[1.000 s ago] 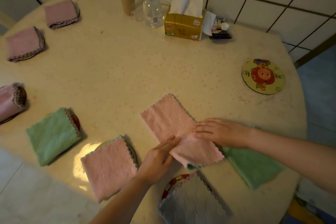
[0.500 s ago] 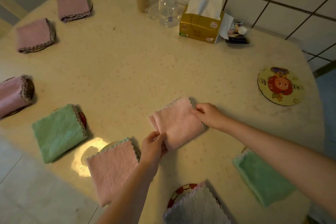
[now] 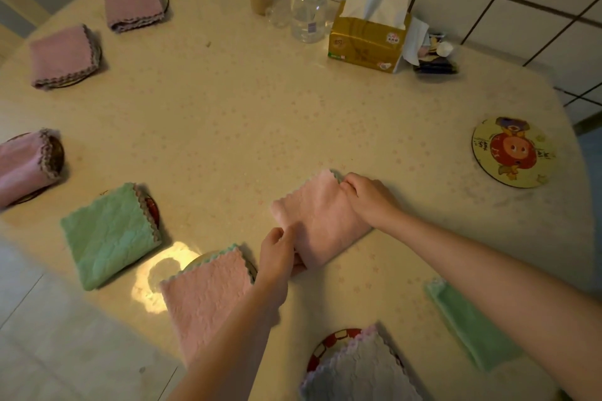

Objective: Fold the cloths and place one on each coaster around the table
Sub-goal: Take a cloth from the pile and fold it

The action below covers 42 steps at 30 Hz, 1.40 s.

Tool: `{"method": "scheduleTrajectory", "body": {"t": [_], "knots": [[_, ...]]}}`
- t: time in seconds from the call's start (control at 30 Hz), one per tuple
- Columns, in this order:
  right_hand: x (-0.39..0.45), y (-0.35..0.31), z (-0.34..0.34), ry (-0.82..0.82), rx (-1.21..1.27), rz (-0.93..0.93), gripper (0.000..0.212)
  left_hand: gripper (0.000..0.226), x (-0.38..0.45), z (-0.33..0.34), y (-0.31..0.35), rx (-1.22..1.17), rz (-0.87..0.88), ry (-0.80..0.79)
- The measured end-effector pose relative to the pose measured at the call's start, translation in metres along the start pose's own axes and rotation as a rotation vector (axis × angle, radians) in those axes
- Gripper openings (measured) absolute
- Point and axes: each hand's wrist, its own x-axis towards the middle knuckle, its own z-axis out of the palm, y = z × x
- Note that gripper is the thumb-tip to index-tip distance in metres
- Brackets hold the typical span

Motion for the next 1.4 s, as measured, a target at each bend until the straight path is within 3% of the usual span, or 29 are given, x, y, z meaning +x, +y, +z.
{"method": "scheduleTrajectory", "body": {"t": [0.27, 0.33, 0.43, 0.53, 0.6, 0.7, 0.77, 1.03, 1.2, 1.27, 1.37, 1.4], "knots": [[-0.008, -0.002, 0.006, 0.038, -0.280, -0.068, 0.046, 0.033, 0.006, -0.003, 0.021, 0.063, -0.051, 0.078], [-0.009, -0.003, 0.007, 0.075, -0.292, -0.046, 0.047, 0.031, 0.008, -0.007, 0.020, 0.340, 0.085, 0.164], [-0.015, -0.003, 0.002, 0.133, -0.232, 0.064, 0.042, 0.032, 0.009, -0.013, 0.021, 0.890, 0.444, 0.267], [-0.032, 0.004, -0.003, 0.205, -0.107, 0.178, 0.029, 0.062, 0.020, -0.018, 0.028, 1.082, 0.614, 0.267], [-0.045, 0.009, 0.002, 0.178, 0.087, 0.299, 0.031, 0.058, 0.026, -0.020, 0.035, 1.135, 0.668, 0.237], [-0.061, 0.005, 0.009, 0.074, 0.652, 0.632, 0.039, 0.042, 0.030, -0.016, 0.046, 1.039, 0.607, 0.173], [-0.066, 0.002, 0.016, 0.032, 0.824, 0.744, 0.041, 0.039, 0.032, -0.012, 0.051, 1.071, 0.589, 0.138], [-0.058, -0.011, 0.037, 0.058, 0.246, 0.634, 0.084, 0.024, 0.040, -0.004, 0.061, 0.899, 0.322, 0.077], [-0.059, -0.008, 0.031, -0.039, 0.298, 0.582, 0.080, 0.035, 0.019, -0.012, 0.072, 0.366, 0.248, -0.201], [-0.063, 0.000, 0.030, -0.020, 0.466, 0.508, 0.064, 0.036, 0.006, -0.012, 0.074, 0.188, 0.191, -0.328], [-0.075, 0.010, 0.018, 0.044, 0.994, 0.502, 0.056, 0.025, -0.014, -0.002, 0.074, 0.036, 0.135, -0.432], [-0.080, 0.015, 0.011, 0.010, 1.186, 0.511, 0.044, 0.022, -0.022, 0.006, 0.072, -0.003, 0.120, -0.447]]}}
